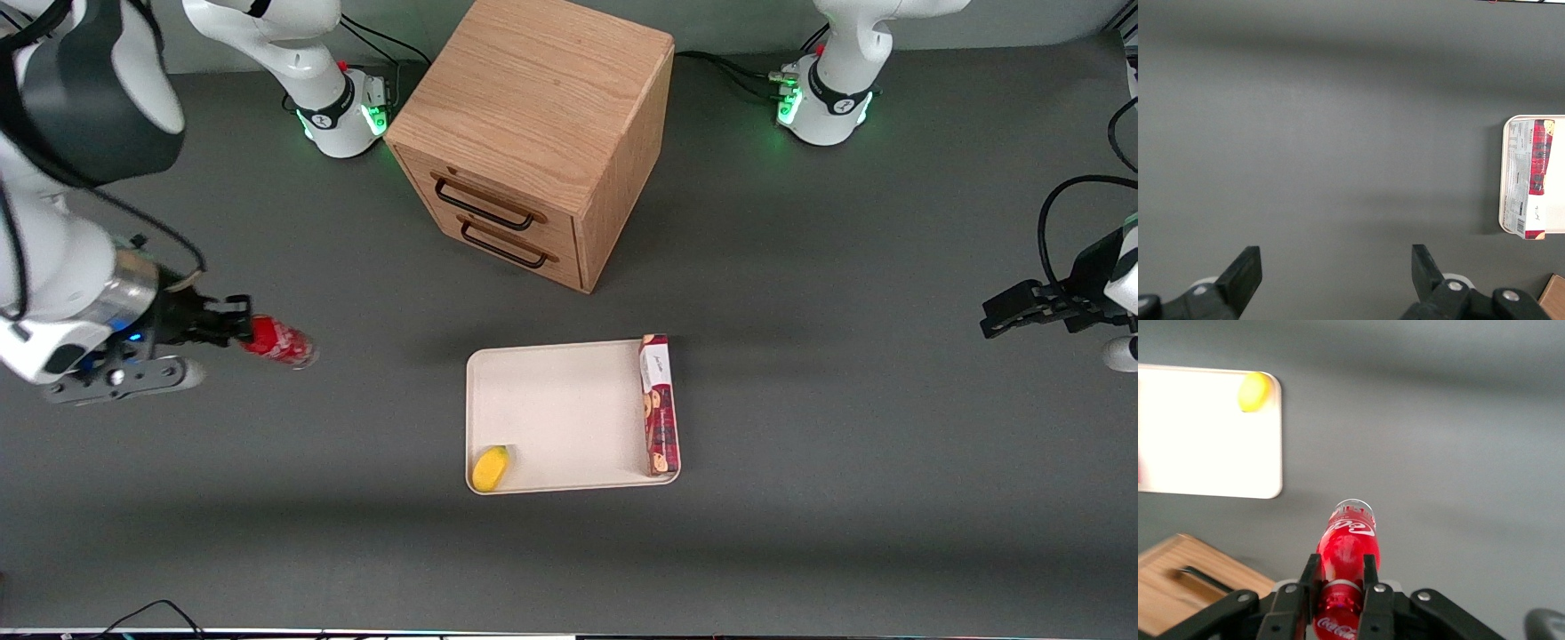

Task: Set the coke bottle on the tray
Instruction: 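Lift the bottle with the right gripper and carry it over the white tray, then lower the bottle onto the tray beside the lemon and open the right gripper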

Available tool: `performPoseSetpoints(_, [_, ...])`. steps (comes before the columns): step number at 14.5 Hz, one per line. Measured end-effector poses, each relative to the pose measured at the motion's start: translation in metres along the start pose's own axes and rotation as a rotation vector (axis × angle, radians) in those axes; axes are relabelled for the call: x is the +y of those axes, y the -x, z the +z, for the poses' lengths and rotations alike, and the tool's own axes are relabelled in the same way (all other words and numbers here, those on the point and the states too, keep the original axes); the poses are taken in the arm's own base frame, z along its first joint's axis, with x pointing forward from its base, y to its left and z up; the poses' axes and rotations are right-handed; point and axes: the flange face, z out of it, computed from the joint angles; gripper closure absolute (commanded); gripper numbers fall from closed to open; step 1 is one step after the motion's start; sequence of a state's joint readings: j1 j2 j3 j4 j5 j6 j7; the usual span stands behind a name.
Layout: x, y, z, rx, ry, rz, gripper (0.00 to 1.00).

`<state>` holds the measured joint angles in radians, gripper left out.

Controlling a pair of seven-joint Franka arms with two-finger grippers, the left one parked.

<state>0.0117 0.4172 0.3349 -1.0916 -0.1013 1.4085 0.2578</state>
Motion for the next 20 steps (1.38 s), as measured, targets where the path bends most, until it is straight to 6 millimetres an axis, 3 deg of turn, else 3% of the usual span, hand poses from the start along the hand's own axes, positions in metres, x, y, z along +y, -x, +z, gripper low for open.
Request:
performPoseSetpoints(2, [-0.045, 0.006, 0.007, -0.011, -0.028, 0.094, 1.0])
performPoseSetpoints(4, [-0.084, 0.001, 0.027, -0.006, -0.053, 0.196, 1.0])
performPoseSetpoints(6, [-0.118, -0.012, 0.067, 0.011, -0.053, 0.26, 1.0])
performPoseSetpoints(9, [-0.161, -0.026, 0.144, 0.053, -0.072, 0.314, 1.0])
performPoseSetpoints(12, [-0.174, -0.026, 0.204, 0.054, -0.073, 0.338, 1.0])
performPoseSetpoints(17, [-0.175, -0.022, 0.248, 0.094, -0.009, 0.355, 1.0])
performPoseSetpoints(18, [-0.176, -0.021, 0.255, 0.097, -0.005, 0.356, 0.77])
performPoseSetpoints(19, [-0.177, -0.02, 0.26, 0.098, -0.004, 0.357, 0.21])
performPoseSetpoints(20, [-0.177, -0.019, 0.262, 0.097, -0.002, 0.358, 0.0])
